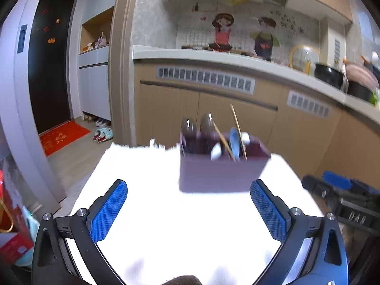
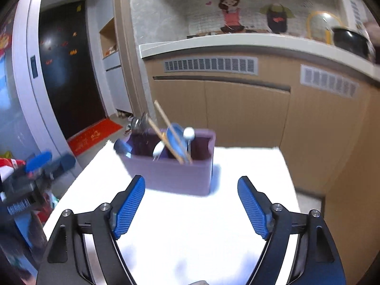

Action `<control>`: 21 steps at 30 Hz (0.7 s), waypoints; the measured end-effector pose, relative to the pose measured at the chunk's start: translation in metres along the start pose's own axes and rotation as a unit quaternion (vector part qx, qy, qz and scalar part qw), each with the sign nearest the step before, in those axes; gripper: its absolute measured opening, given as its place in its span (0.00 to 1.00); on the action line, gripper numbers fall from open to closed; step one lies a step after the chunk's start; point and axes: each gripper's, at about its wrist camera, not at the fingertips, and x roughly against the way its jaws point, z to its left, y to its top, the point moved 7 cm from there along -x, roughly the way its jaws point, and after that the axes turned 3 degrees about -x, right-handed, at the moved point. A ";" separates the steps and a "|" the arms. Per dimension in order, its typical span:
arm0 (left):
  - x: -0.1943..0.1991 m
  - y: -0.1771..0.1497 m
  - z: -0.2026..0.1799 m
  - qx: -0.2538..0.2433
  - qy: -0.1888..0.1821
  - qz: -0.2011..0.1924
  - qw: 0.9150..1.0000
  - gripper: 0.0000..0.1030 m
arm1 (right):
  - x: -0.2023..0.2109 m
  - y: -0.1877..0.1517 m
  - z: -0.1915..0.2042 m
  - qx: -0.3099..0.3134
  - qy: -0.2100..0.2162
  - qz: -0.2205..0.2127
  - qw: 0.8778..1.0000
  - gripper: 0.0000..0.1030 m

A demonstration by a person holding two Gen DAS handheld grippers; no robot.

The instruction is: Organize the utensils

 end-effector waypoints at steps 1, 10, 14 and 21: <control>0.005 -0.006 -0.002 -0.004 0.006 -0.003 1.000 0.99 | 0.006 -0.008 -0.001 -0.005 -0.004 -0.001 1.000 0.81; 0.054 -0.031 -0.021 -0.057 0.047 -0.032 0.997 1.00 | 0.063 -0.057 0.000 -0.011 -0.048 -0.034 0.998 0.90; 0.061 -0.038 -0.021 -0.043 0.040 -0.021 0.998 1.00 | 0.074 -0.068 0.005 -0.009 -0.042 -0.030 0.999 0.92; 0.064 -0.047 -0.020 -0.039 0.033 -0.003 0.999 1.00 | 0.085 -0.073 0.011 0.015 -0.062 -0.046 0.997 0.92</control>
